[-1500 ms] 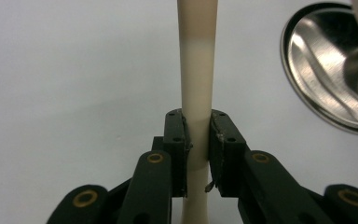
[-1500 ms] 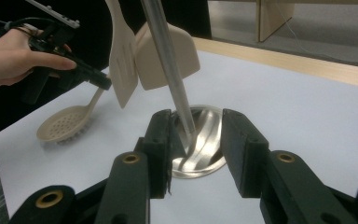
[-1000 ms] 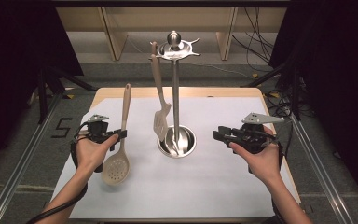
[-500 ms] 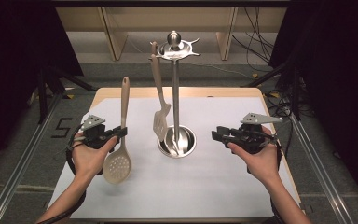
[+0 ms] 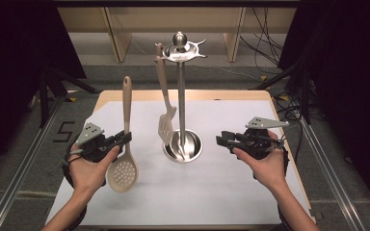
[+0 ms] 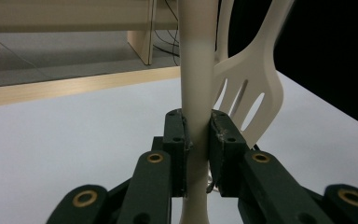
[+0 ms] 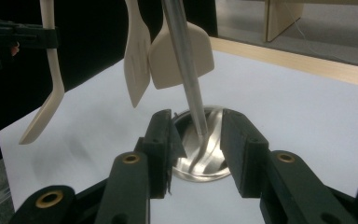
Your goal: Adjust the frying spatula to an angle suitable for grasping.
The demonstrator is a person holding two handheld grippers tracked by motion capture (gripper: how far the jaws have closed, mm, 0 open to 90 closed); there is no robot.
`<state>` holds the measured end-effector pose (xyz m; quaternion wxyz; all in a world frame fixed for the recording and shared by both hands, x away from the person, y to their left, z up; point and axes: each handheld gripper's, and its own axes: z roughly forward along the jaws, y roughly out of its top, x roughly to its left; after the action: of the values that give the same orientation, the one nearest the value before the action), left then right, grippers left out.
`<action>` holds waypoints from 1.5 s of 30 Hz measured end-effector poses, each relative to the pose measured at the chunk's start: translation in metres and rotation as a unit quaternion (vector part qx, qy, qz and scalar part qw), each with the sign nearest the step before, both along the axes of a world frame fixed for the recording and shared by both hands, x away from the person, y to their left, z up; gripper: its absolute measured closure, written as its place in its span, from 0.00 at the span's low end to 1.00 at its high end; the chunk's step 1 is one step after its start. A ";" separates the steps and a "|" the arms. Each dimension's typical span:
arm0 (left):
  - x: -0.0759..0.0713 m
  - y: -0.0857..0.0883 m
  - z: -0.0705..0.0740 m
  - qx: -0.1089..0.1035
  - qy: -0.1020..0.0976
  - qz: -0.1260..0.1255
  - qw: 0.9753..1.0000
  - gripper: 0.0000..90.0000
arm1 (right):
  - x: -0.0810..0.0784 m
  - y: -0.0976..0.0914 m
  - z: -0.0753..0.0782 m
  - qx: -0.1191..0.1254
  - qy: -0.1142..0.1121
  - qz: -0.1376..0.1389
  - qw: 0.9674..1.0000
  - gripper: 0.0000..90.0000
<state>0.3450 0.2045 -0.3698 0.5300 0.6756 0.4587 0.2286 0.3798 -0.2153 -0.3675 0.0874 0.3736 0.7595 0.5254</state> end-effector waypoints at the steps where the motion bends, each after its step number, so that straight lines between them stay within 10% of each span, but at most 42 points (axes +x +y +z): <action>1: -0.002 -0.001 0.000 0.001 -0.001 0.000 1.000 0.86 | 0.001 0.000 -0.001 -0.003 -0.006 0.003 1.000 0.72; 20: -0.029 -0.030 0.007 0.000 -0.034 -0.042 0.999 0.86 | -0.003 0.013 0.005 -0.010 -0.029 0.022 0.999 0.72; 45: -0.015 -0.092 0.012 0.036 -0.039 -0.111 0.992 0.86 | -0.018 0.072 0.044 0.026 -0.055 0.052 0.997 0.68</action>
<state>0.3297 0.1122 -0.3582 0.5451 0.7316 0.3511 0.2107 0.3619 -0.1428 -0.3238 0.0918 0.3059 0.7583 0.5683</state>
